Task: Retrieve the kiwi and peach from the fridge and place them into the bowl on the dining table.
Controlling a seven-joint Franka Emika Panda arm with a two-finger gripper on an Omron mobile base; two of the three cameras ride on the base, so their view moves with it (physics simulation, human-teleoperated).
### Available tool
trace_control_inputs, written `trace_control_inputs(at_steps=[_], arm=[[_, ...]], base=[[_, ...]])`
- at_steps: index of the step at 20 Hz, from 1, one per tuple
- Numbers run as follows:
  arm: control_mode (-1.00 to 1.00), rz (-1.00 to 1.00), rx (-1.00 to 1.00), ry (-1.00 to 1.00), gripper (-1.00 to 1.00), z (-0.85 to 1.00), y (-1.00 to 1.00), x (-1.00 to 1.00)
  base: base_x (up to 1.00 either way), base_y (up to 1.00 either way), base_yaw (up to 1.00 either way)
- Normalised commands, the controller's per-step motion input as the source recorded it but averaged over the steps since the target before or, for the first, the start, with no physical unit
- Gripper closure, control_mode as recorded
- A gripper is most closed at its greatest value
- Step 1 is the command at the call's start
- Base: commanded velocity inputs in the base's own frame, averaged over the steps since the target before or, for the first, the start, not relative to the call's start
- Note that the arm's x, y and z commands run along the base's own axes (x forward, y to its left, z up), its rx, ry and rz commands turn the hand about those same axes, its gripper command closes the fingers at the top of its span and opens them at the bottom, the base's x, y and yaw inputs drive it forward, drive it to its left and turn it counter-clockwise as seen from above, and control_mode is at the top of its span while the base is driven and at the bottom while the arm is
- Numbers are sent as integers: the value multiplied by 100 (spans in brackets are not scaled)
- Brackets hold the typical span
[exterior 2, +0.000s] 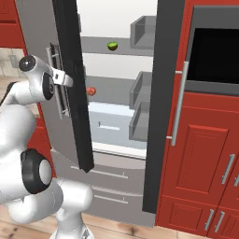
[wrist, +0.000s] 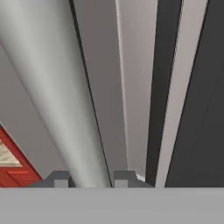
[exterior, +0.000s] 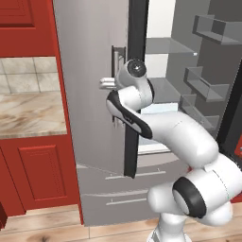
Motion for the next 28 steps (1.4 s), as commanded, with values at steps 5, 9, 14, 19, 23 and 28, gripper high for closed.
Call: trace_control_inputs(at_steps=[5,9,14,19,23,28], arm=[[-100,-1,0,0,100,0,87,-100],[-100,0,0,0,100,0,100,-100],[-100,-3,0,0,100,6,94,-100],[-100,-9,0,-3,100,59,-28,-66],[-100,-6,1,-2,100,56,-72,-5],[-100,-8,5,0,-100,20,-80,-1]], base=[[0,0,0],[0,0,0],[0,0,0],[0,0,0],[0,0,0],[0,0,0]])
